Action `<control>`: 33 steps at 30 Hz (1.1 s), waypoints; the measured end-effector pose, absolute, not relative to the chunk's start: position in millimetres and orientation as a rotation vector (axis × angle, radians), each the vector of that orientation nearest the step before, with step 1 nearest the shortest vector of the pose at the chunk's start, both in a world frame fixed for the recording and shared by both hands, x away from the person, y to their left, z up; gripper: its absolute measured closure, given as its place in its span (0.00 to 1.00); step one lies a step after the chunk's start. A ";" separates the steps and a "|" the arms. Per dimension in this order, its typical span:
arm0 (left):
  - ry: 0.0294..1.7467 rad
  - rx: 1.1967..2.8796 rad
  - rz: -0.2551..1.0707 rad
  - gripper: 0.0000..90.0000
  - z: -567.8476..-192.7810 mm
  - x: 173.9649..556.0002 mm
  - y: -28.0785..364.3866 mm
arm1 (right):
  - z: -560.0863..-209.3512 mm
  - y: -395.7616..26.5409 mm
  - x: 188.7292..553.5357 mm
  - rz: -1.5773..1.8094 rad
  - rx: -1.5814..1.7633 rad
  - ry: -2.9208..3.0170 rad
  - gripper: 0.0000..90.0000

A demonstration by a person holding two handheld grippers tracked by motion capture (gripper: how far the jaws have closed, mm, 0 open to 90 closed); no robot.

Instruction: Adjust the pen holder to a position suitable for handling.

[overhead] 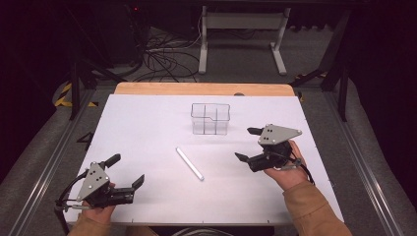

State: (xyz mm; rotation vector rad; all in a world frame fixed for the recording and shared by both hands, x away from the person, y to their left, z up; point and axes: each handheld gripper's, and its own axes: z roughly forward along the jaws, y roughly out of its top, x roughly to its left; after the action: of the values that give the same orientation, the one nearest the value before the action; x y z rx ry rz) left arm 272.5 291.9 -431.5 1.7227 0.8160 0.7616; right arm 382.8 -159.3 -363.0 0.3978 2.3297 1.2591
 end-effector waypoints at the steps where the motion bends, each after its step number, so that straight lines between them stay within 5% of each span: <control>1: 0.815 1.726 0.766 0.03 -431.3 272.3 292.1 | -360.1 -156.3 387.8 1.245 0.411 2.342 0.19; 18: 0.828 1.731 0.769 0.04 -431.8 272.3 291.6 | -366.9 -129.8 443.8 1.127 0.447 2.453 0.41; 33: 0.820 1.730 0.762 0.04 -432.4 273.4 292.1 | -373.6 -102.8 476.0 0.999 0.427 2.487 0.48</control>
State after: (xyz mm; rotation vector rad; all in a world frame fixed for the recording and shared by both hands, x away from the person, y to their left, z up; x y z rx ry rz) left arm 273.4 292.1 -432.4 1.7303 0.8200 0.7623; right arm 476.0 -102.8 -373.6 0.4266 2.4874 0.9990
